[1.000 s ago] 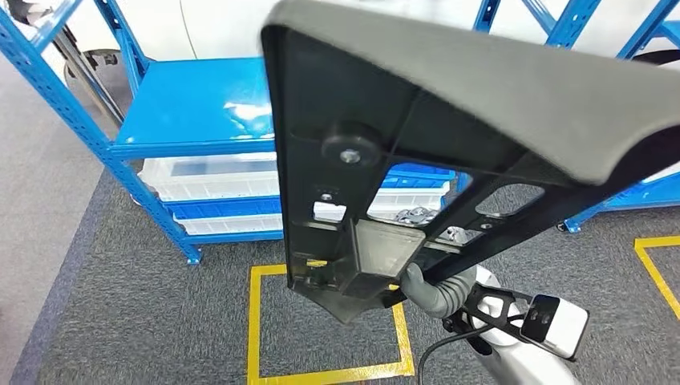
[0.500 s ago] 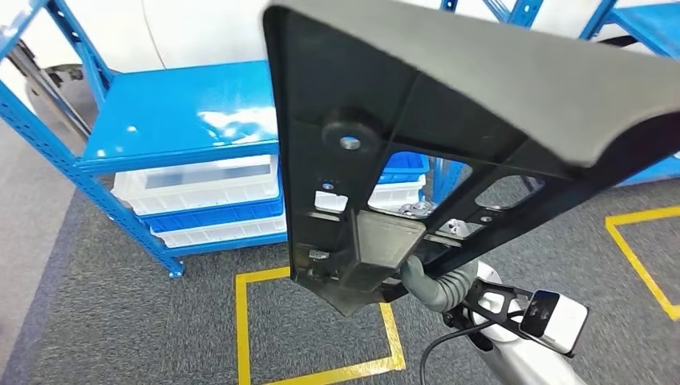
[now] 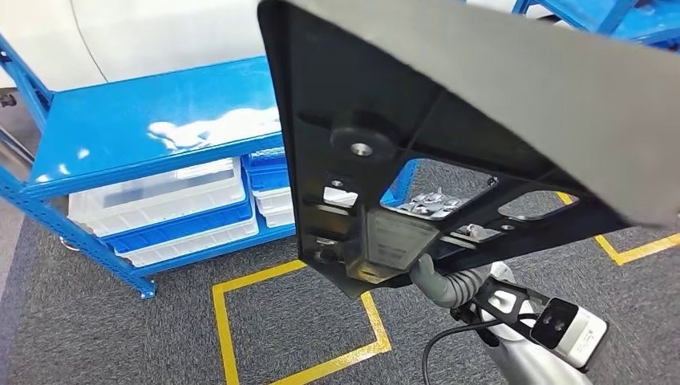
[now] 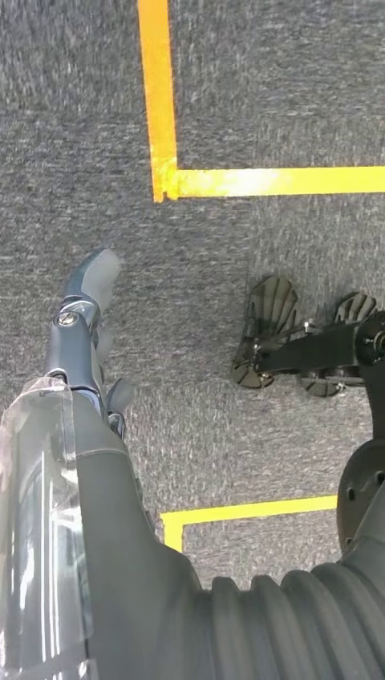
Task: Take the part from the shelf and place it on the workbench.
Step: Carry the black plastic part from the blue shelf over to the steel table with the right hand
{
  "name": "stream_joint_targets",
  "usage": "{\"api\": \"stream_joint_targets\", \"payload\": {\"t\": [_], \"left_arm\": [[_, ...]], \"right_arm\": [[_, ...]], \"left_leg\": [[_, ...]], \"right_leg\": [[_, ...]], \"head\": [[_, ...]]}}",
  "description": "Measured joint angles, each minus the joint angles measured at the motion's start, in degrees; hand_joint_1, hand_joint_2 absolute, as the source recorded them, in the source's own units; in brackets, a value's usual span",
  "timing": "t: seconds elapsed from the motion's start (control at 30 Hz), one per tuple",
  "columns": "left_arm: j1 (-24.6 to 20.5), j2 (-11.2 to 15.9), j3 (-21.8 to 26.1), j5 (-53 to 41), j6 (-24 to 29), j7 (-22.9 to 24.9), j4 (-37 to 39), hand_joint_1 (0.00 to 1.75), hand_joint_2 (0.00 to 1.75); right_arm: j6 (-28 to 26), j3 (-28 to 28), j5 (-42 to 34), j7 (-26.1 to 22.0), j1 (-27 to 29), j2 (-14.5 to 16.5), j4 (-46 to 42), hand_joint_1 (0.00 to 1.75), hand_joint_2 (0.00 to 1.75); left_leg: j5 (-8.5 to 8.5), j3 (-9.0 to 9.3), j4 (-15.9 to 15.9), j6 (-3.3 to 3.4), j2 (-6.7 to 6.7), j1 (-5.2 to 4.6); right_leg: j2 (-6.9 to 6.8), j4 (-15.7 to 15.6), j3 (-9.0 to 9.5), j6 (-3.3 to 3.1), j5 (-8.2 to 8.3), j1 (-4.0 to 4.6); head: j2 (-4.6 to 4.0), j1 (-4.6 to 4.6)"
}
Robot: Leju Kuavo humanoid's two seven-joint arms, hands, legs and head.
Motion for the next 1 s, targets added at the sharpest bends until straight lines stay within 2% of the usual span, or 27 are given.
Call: {"api": "stream_joint_targets", "payload": {"t": [0.07,0.1,0.13,0.17,0.2,0.23,0.27,0.3,0.33,0.37,0.43,0.47,0.5,0.57,0.6,0.67,0.7,0.73,0.77,0.8,0.83,0.87,0.9,0.97,1.0], "left_arm": [[0.00,-0.01,0.20,0.09,-0.09,0.13,0.00,0.00,1.75],[0.00,-0.01,0.26,0.06,-0.11,0.16,0.00,0.00,1.75],[0.03,-0.01,0.30,-0.01,-0.09,0.21,0.00,0.00,1.75],[0.09,0.02,0.31,-0.10,-0.02,0.34,0.00,0.00,1.75],[0.19,0.07,0.32,-0.20,0.10,0.57,0.00,0.00,1.75],[0.34,0.13,0.32,-0.32,0.26,0.91,0.00,0.00,1.75],[0.48,0.20,0.32,-0.44,0.49,1.38,0.00,0.00,1.75],[0.61,0.24,0.32,-0.54,0.75,1.89,0.00,0.00,1.75],[0.69,0.26,0.33,-0.63,1.02,2.38,0.00,0.00,1.75],[0.74,0.28,0.33,-0.69,1.28,2.79,0.00,0.00,1.75],[0.86,0.37,0.37,-0.73,1.66,3.21,0.00,0.00,1.75],[0.95,0.43,0.39,-0.72,1.78,3.27,0.00,0.00,1.75],[1.05,0.47,0.41,-0.69,1.87,3.29,0.00,0.00,1.75],[1.13,0.44,0.44,-0.60,1.92,3.28,0.01,0.00,1.75],[1.11,0.31,0.44,-0.52,1.84,3.27,0.00,0.00,1.75],[1.15,0.00,0.46,-0.36,1.59,3.25,-0.01,0.00,1.75],[1.25,-0.14,0.47,-0.32,1.49,3.25,-0.02,0.00,1.75],[1.38,-0.22,0.49,-0.30,1.45,3.26,-0.02,0.00,1.75],[1.49,-0.29,0.51,-0.30,1.40,3.33,-0.01,0.00,1.75],[1.54,-0.38,0.52,-0.32,1.33,3.47,-0.01,0.00,1.75],[1.53,-0.49,0.54,-0.42,1.24,3.74,0.00,0.00,1.75],[1.49,-0.63,0.54,-0.57,1.15,4.08,0.00,0.00,1.75],[1.44,-0.82,0.54,-0.77,1.09,4.43,0.00,0.00,1.75],[1.38,-1.16,0.54,-1.15,1.08,4.85,0.00,0.00,1.75],[1.36,-1.29,0.53,-1.25,1.13,4.91,0.00,0.00,1.75]], "right_arm": [[0.00,-0.18,-0.20,0.00,-0.09,0.08,-0.36,1.75,1.75],[-0.02,-0.29,-0.25,0.00,-0.10,0.10,-0.54,1.75,1.75],[-0.07,-0.39,-0.25,0.00,-0.12,0.16,-0.72,1.75,1.75],[-0.18,-0.47,-0.10,0.00,-0.06,0.27,-0.91,1.75,1.75],[-0.35,-0.52,0.25,0.00,0.13,0.43,-1.12,1.75,1.75],[-0.55,-0.57,0.79,0.00,0.55,0.58,-1.32,1.75,1.75],[-0.79,-0.64,1.48,0.00,1.22,0.72,-1.60,1.75,1.75],[-1.03,-0.76,2.19,0.00,2.06,0.85,-1.96,1.75,1.75],[-1.23,-0.96,2.91,0.00,2.95,1.02,-2.42,1.75,1.75],[-1.34,-1.22,3.65,0.00,3.88,1.30,-2.97,1.75,1.75],[-1.16,-1.79,5.54,0.00,5.88,2.22,-4.44,1.75,1.75],[-0.93,-1.96,6.61,0.00,6.91,2.80,-5.17,1.75,1.75],[-0.67,-2.06,7.66,0.00,7.98,3.37,-5.87,1.75,1.75],[-0.23,-2.13,9.31,0.00,9.81,4.22,-6.97,1.75,1.75],[-0.02,-2.20,9.90,0.00,10.56,4.50,-7.44,1.75,1.75],[0.42,-2.40,10.62,0.00,11.35,4.96,-8.15,1.75,1.75],[0.59,-2.51,10.77,0.00,11.58,5.20,-8.36,1.75,1.75],[0.71,-2.60,10.81,0.00,11.77,5.42,-8.48,1.75,1.75],[0.81,-2.67,10.81,0.00,12.00,5.61,-8.54,1.75,1.75],[0.93,-2.74,10.86,0.00,12.24,5.73,-8.56,1.75,1.75],[1.13,-2.85,10.93,0.00,12.41,5.84,-8.57,1.75,1.75],[1.39,-3.03,11.05,0.00,12.51,5.97,-8.65,1.75,1.75],[1.60,-3.26,11.22,0.00,12.54,6.13,-8.78,1.75,1.75],[1.82,-3.68,11.72,0.00,12.56,6.60,-9.13,1.75,1.75],[1.89,-3.85,12.06,0.00,12.62,6.86,-9.27,1.75,1.75]], "left_leg": [[-0.03,0.15,-0.15,-0.65,0.97,-0.08],[-0.42,0.10,0.12,-0.97,0.70,0.01],[-1.44,-0.30,1.27,-1.26,-0.21,0.12],[-3.07,-1.21,3.58,-1.50,-1.55,0.24],[-5.12,-2.60,7.01,-1.67,-3.11,0.34],[-7.07,-4.28,10.98,-1.77,-4.09,0.36],[-8.30,-5.74,14.33,-1.83,-4.55,0.36],[-8.44,-6.49,16.00,-1.81,-4.75,0.36],[-7.41,-6.21,15.40,-1.73,-4.89,0.36],[-5.45,-4.94,12.63,-1.57,-5.19,0.36],[-1.60,-1.37,4.58,-1.05,-7.38,0.41],[-0.72,-0.15,1.72,-0.86,-8.42,0.43],[-0.51,0.45,0.17,-0.69,-9.12,0.39],[-0.55,0.76,-0.53,-0.31,-8.51,0.35],[-0.31,0.90,-0.81,0.01,-7.88,0.43],[0.12,1.09,-1.38,0.74,-6.46,0.68],[0.20,1.10,-1.47,0.94,-5.68,0.64],[0.18,1.05,-1.45,1.07,-4.94,0.58],[0.16,0.99,-1.41,1.06,-4.17,0.54],[0.13,0.95,-1.36,1.03,-3.43,0.52],[0.07,0.93,-1.32,0.96,-2.71,0.52],[-0.01,0.97,-1.27,0.83,-2.05,0.53],[-0.13,1.05,-1.19,0.65,-1.43,0.51],[-0.47,1.22,-0.97,0.08,-0.39,0.24],[-0.59,1.30,-0.87,-0.26,0.06,0.10]], "right_leg": [[1.31,-0.15,-0.24,-0.72,0.36,0.07],[1.90,-0.41,-0.27,-1.12,0.62,-0.05],[2.51,-0.68,-0.29,-1.54,0.91,-0.19],[3.13,-0.91,-0.28,-1.91,1.17,-0.35],[3.77,-0.98,-0.38,-2.12,1.31,-0.35],[4.44,-0.96,-0.47,-2.24,1.39,-0.31],[5.16,-0.94,-0.53,-2.29,1.42,-0.25],[5.91,-0.89,-0.55,-2.30,1.44,-0.20],[6.67,-0.81,-0.54,-2.30,1.45,-0.16],[7.44,-0.71,-0.51,-2.27,1.44,-0.15],[8.85,-0.48,-0.58,-2.07,1.43,-0.13],[9.49,-0.35,-0.75,-1.83,1.48,-0.15],[10.09,-0.31,-1.00,-1.51,1.59,-0.22],[11.22,-0.42,-1.42,-0.67,1.95,-0.34],[10.90,-0.31,-1.60,-0.32,1.88,-0.32],[8.38,2.47,-2.93,0.26,-0.07,-0.16],[6.72,5.68,-4.36,0.48,-1.95,-0.24],[5.73,9.66,-6.18,0.73,-3.96,-0.37],[5.33,13.29,-7.82,0.96,-5.40,-0.55],[5.14,15.51,-8.76,1.15,-5.94,-0.71],[4.97,15.48,-8.55,1.28,-5.39,-0.86],[4.62,13.04,-7.10,1.33,-3.94,-0.97],[3.68,8.94,-4.72,1.30,-2.12,-1.01],[1.31,1.82,-0.80,0.67,-0.04,-0.62],[0.62,0.16,-0.02,0.26,0.22,-0.38]], "head": [[0.00,0.00],[0.00,0.01],[0.00,0.01],[0.00,0.01],[0.00,0.01],[0.00,0.01],[0.00,0.01],[0.00,0.01],[0.00,0.01],[0.00,0.01],[0.00,0.01],[0.00,0.01],[0.00,0.01],[0.00,0.00],[0.00,0.01],[0.00,0.01],[0.00,0.01],[0.00,0.01],[0.00,0.01],[0.00,0.01],[0.00,0.01],[0.00,0.01],[0.00,0.01],[0.00,0.01],[0.00,0.01]]}}
